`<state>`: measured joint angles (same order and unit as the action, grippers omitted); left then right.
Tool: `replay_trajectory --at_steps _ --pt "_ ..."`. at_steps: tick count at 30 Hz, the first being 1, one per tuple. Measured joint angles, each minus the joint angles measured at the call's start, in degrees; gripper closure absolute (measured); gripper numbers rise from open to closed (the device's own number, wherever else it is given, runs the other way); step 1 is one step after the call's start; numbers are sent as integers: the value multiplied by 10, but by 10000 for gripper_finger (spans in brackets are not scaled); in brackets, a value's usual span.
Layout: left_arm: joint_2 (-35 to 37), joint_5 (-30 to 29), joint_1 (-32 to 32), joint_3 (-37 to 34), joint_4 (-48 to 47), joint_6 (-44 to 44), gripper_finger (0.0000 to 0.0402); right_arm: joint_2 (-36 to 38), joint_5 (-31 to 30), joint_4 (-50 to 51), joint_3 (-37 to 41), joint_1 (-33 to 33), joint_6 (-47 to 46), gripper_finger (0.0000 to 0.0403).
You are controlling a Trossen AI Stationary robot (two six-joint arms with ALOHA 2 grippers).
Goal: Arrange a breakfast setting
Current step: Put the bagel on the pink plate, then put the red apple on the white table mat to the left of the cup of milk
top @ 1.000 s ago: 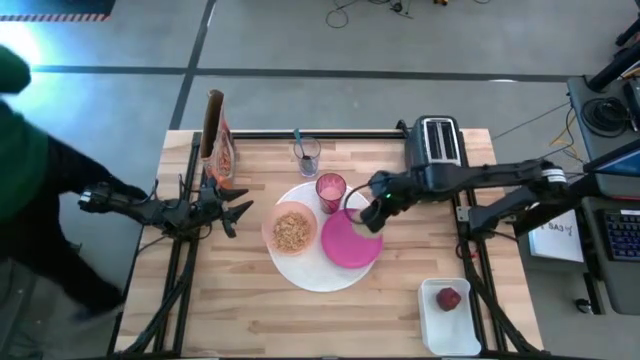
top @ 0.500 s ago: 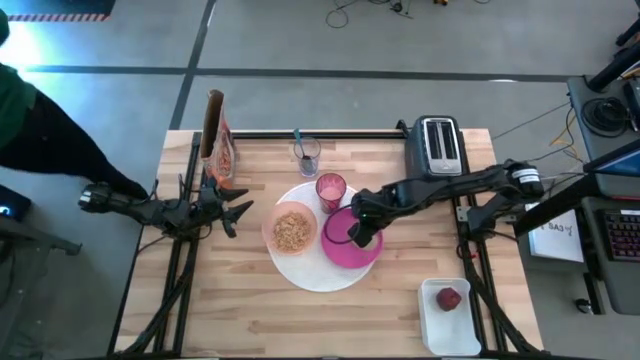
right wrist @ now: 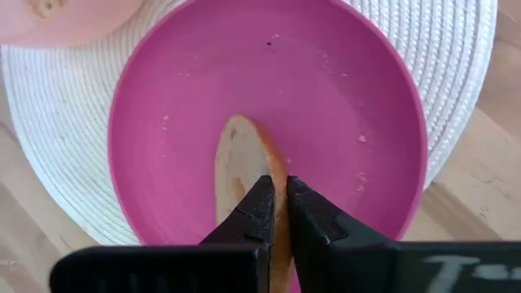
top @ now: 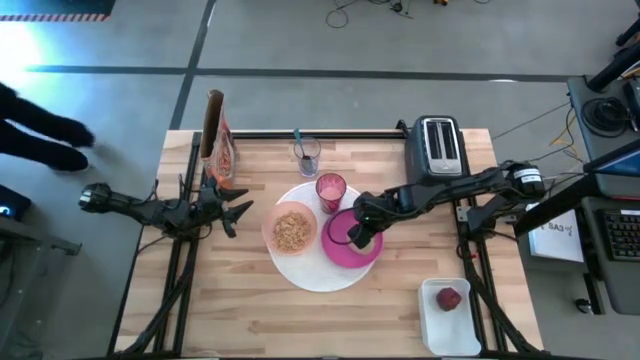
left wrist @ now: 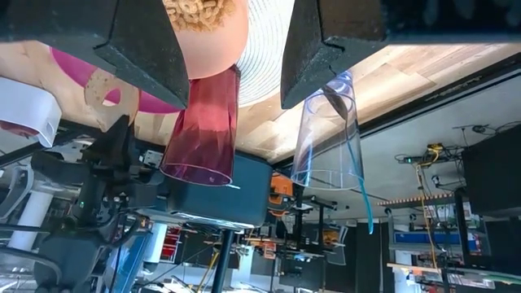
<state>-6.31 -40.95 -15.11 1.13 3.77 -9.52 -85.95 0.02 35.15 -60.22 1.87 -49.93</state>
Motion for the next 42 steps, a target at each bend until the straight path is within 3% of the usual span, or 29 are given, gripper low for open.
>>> replay_trajectory --at_steps 12,21,26,30,35,42 --pt "0 0 0 0 0 0 223 8 0 17 -9 0 1 292" --pt "0 0 0 0 0 0 223 36 -5 140 -70 -1 -10 274" --pt "0 0 0 0 0 0 223 51 -13 248 -78 4 -98 272" --pt "0 0 0 0 0 0 223 68 60 320 -78 23 -177 260" --pt "0 0 0 0 0 0 223 90 114 344 -78 69 -281 236" --pt "0 0 0 0 0 0 223 98 139 356 -77 148 -412 197"
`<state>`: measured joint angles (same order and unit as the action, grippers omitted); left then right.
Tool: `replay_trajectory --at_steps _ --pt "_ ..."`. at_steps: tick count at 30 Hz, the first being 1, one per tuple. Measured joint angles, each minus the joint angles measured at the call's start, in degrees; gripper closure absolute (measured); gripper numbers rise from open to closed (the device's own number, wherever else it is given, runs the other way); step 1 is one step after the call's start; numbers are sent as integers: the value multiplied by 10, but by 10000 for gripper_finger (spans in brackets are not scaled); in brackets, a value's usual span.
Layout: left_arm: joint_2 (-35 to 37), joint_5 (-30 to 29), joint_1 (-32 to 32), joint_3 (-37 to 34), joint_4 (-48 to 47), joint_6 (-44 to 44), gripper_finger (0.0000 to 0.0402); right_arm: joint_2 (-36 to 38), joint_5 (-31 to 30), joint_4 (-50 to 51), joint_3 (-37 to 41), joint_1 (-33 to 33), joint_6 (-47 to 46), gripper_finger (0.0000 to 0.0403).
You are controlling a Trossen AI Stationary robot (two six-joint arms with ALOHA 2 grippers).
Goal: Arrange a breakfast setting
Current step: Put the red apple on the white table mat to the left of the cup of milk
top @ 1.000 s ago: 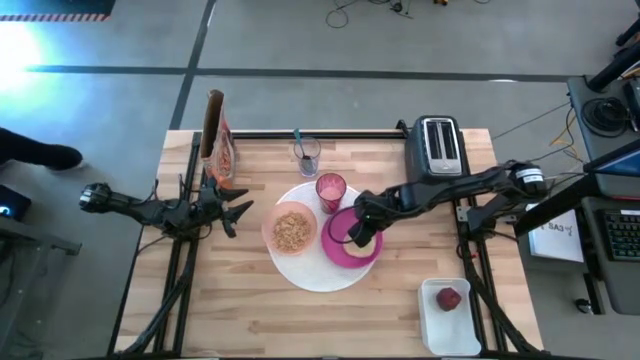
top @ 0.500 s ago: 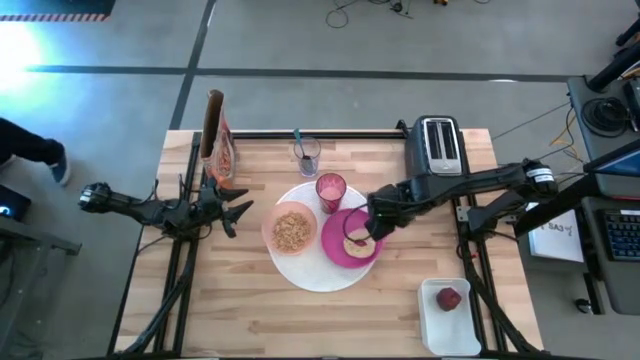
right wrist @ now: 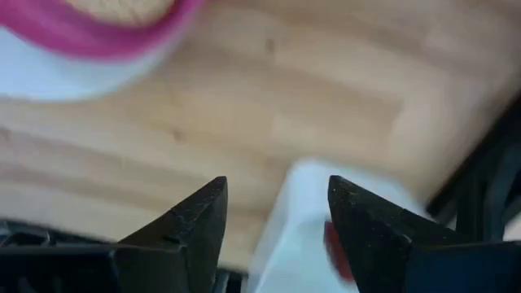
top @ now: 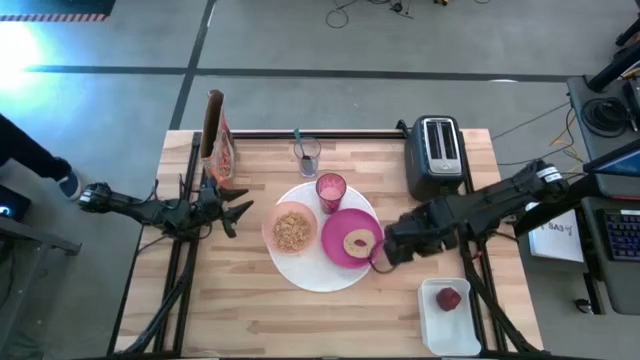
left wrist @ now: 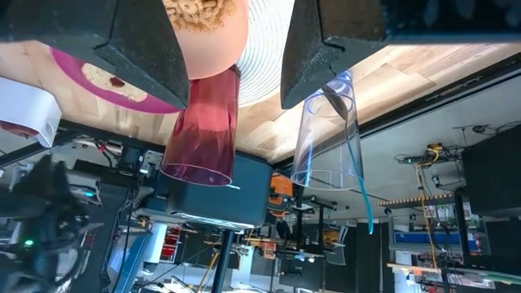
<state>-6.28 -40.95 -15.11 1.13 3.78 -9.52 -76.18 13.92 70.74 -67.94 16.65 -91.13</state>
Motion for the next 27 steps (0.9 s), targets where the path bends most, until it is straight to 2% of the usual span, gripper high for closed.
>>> replay_trajectory --at_steps 4,8,13,27 --pt "0 0 0 0 0 0 223 -9 76 -4 0 53 -73 181" --pt "0 0 0 0 0 0 223 -13 116 -8 0 104 -146 168" --pt "0 0 0 0 0 0 223 -13 120 -12 0 152 -198 160" --pt "0 0 0 0 0 0 223 -15 120 -11 36 198 -180 160"
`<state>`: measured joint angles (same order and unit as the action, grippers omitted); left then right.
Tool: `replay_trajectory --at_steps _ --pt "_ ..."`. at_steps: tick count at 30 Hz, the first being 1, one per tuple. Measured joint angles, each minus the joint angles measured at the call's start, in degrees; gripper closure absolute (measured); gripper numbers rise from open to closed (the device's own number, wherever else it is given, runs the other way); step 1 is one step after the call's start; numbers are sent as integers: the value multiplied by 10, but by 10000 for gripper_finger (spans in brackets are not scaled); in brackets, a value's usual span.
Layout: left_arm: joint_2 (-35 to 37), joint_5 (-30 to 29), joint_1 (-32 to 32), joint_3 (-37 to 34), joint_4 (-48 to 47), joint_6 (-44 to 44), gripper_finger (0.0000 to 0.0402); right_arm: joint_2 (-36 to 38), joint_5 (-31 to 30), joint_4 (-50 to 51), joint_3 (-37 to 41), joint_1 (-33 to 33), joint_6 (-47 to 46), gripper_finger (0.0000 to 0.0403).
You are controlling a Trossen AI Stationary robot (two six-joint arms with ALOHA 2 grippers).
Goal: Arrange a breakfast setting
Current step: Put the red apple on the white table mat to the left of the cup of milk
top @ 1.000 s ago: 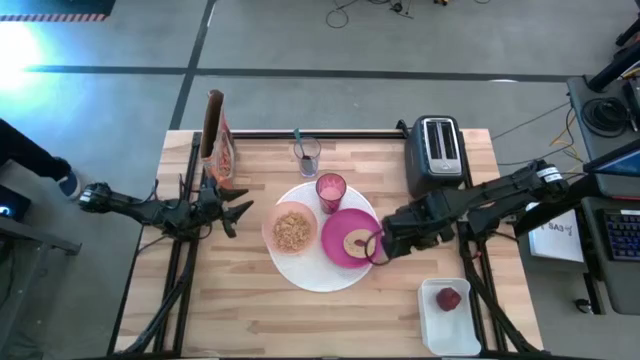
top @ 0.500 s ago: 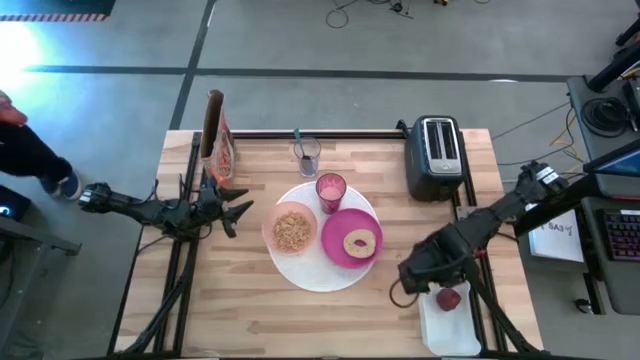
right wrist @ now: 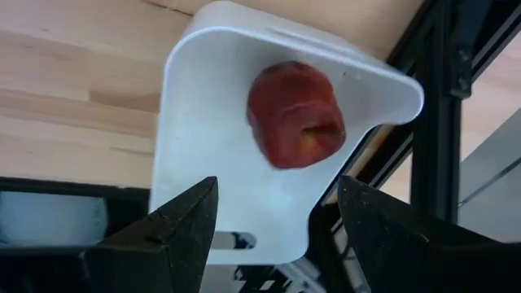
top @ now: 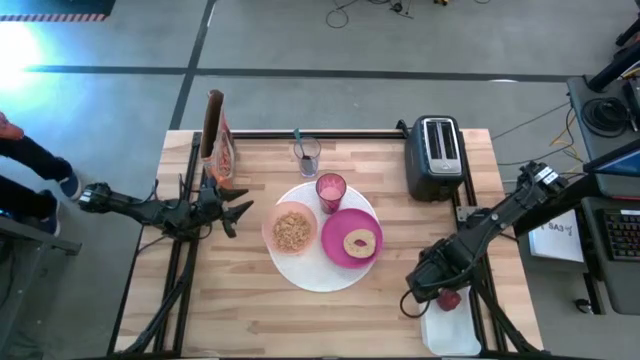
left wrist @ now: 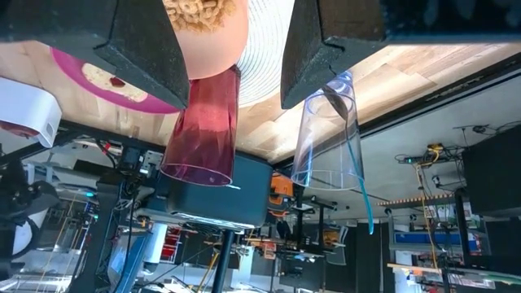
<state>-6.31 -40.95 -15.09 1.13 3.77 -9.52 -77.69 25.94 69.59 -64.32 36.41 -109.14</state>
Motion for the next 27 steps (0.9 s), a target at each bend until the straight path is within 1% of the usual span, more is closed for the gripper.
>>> replay_trajectory --at_steps 4,9,15,20,27 --pt "0 0 0 0 0 0 223 0 2 0 24 5 24 160" --pt "0 0 0 0 0 0 223 0 30 -5 51 7 66 160" --pt "0 0 0 0 0 0 223 0 36 -55 83 8 142 160" --pt "0 0 0 0 0 0 223 0 40 -98 110 8 173 161" --pt "0 0 0 0 0 0 223 0 41 -105 134 8 200 160"
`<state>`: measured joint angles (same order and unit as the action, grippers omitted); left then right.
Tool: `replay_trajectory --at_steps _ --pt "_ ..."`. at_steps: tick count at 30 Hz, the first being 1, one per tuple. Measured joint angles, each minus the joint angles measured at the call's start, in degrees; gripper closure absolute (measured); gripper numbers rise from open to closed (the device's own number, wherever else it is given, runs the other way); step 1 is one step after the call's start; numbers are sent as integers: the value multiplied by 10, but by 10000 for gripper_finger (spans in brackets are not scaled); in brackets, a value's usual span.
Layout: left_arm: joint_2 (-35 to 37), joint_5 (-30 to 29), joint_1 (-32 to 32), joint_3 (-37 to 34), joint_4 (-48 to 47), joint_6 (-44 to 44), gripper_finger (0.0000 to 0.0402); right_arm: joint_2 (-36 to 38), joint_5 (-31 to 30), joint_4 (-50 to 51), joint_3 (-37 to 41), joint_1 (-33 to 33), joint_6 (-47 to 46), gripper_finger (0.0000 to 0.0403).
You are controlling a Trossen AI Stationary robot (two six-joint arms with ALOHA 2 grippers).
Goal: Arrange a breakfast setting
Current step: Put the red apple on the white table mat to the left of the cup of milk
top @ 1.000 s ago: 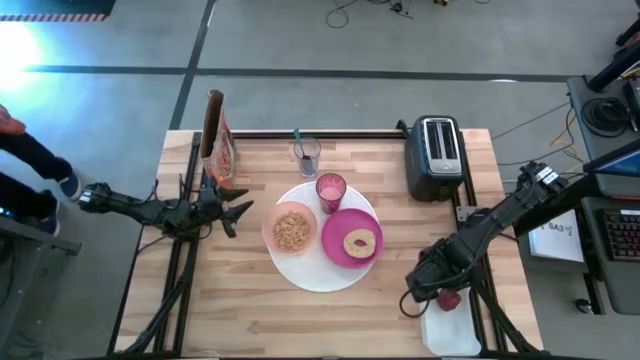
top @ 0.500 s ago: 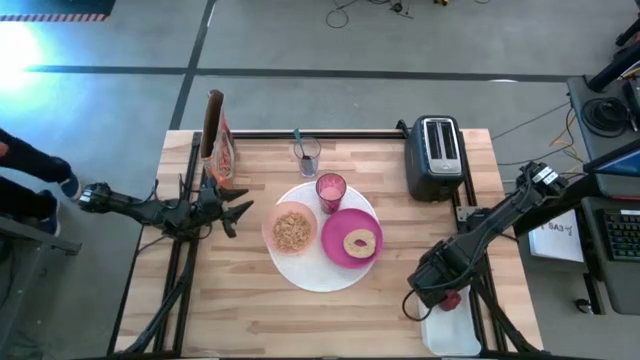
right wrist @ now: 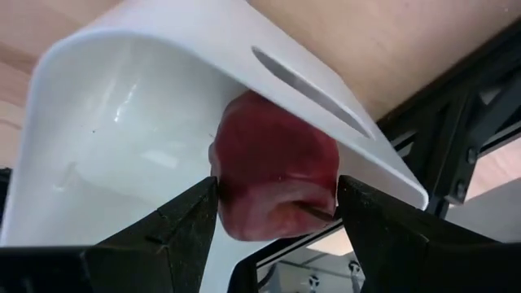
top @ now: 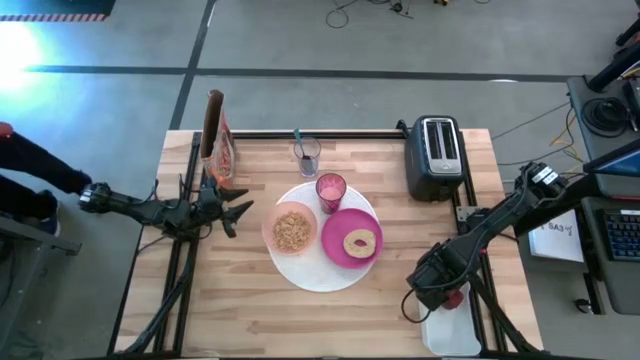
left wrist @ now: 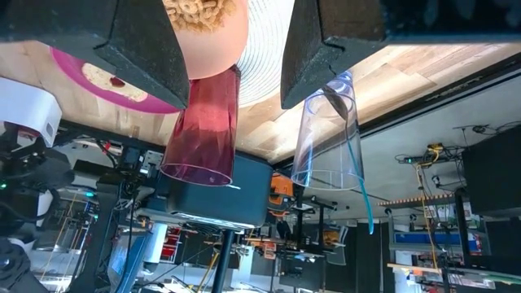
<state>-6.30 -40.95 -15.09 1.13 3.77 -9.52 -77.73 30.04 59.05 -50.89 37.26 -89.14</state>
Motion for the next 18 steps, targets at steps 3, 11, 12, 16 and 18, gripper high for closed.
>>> replay_trajectory --at_steps 3,11,12,16,18 --pt "0 0 0 0 0 0 223 0 3 -13 10 0 8 161" --pt "0 0 0 0 0 0 223 0 10 -56 30 0 28 160" --pt "0 0 0 0 0 0 223 0 12 -56 31 0 28 160" --pt "0 0 0 0 0 0 223 0 29 -57 33 0 33 165" --pt "0 0 0 0 0 0 223 0 31 -57 33 0 34 173"
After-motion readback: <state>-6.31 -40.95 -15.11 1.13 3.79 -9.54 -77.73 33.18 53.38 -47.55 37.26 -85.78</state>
